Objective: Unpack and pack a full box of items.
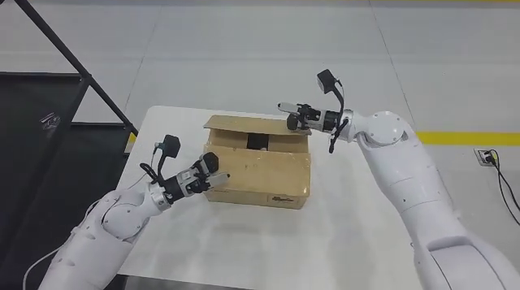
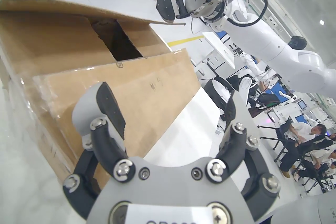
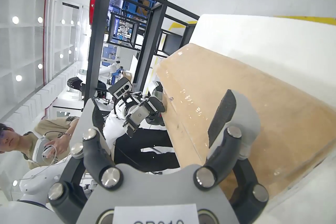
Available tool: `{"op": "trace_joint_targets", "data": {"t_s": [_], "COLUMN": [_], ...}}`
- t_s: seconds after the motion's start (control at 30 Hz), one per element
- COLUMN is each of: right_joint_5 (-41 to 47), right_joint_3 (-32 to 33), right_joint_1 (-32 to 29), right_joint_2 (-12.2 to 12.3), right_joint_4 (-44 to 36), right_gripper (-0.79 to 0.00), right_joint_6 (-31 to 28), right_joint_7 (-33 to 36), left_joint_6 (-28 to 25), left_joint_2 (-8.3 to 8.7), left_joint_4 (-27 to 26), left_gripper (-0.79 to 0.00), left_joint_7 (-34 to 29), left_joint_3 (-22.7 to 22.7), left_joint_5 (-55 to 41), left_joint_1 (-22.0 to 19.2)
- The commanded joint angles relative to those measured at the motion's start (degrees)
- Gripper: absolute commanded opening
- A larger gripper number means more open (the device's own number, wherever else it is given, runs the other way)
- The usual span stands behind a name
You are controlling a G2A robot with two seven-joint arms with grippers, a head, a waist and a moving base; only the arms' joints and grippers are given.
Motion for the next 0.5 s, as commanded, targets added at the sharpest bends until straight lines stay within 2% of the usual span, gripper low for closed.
{"op": "trace_joint_targets", "data": {"t_s": [0.0, 0.17, 0.47], "right_joint_5": [0.4, 0.6, 1.8], "right_joint_3": [-0.4, -1.0, 0.4], "right_joint_1": [-0.8, -3.1, -9.3], "right_joint_2": [-0.1, 0.1, 1.4], "right_joint_4": [-1.4, -4.8, -10.8], "right_gripper": [0.0, 0.0, 0.0], "right_joint_6": [2.3, 5.2, 6.4], "right_joint_7": [0.6, 2.3, 3.1], "left_joint_6": [0.2, 0.8, 1.6], "left_joint_2": [-0.3, -0.96, -2.12], "left_joint_4": [0.1, 0.6, 2.0], "left_gripper": [0.0, 0.0, 0.0], "left_joint_7": [0.4, 1.4, 2.7], "left_joint_3": [0.2, 0.5, 0.9], "left_joint_5": [0.8, 2.2, 3.8], "left_joint_1": [-0.2, -0.7, -1.6]}}
